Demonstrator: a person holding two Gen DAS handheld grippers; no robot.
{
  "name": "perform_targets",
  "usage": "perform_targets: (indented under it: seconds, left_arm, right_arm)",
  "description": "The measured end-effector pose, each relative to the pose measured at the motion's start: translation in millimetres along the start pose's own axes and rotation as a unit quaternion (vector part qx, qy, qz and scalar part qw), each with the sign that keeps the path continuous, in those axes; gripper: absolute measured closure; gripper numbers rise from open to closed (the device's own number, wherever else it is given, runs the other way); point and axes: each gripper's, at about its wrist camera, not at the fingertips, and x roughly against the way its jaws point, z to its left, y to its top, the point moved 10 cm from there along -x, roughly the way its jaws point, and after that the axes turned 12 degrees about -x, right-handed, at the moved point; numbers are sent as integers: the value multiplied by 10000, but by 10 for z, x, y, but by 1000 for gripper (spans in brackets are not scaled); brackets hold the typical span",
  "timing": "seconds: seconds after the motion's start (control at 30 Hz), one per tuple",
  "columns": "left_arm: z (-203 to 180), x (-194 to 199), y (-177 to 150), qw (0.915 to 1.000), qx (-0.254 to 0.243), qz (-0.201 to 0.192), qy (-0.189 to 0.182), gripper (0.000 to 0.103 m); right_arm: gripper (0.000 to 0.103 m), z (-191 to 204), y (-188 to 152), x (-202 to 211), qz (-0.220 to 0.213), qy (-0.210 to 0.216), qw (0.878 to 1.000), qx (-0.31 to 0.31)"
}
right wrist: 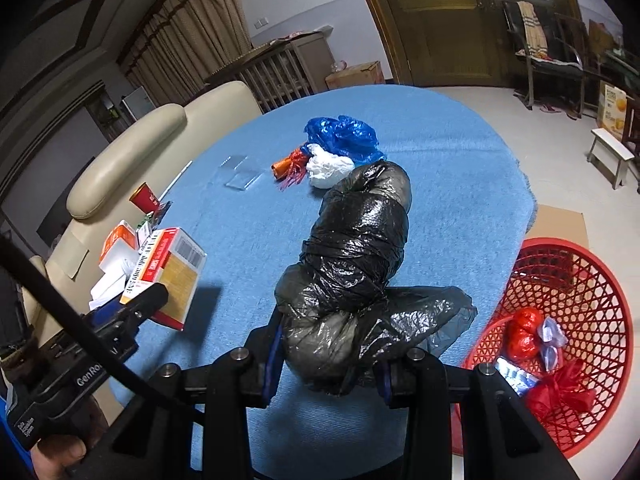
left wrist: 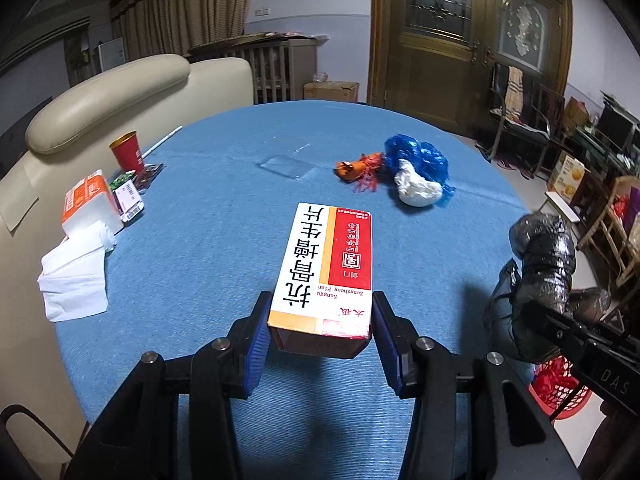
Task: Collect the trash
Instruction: 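Carry the black bag with the right tool while the left tool carries the medicine box to the basket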
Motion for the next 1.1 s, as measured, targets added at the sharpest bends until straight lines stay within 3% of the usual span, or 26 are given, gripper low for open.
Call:
perform_targets:
  seconds: [0.63, 1.1]
  left_arm:
    - [-436, 10, 48, 9987, -429, -11, -278, 53]
    - [-802, 57, 131, 9956, -709, -119, -596, 53]
  right_arm:
    - [63, -220, 21, 229, -263, -204, 9994, 82]
    - [63, -964, 87, 601, -529, -826, 9948, -277]
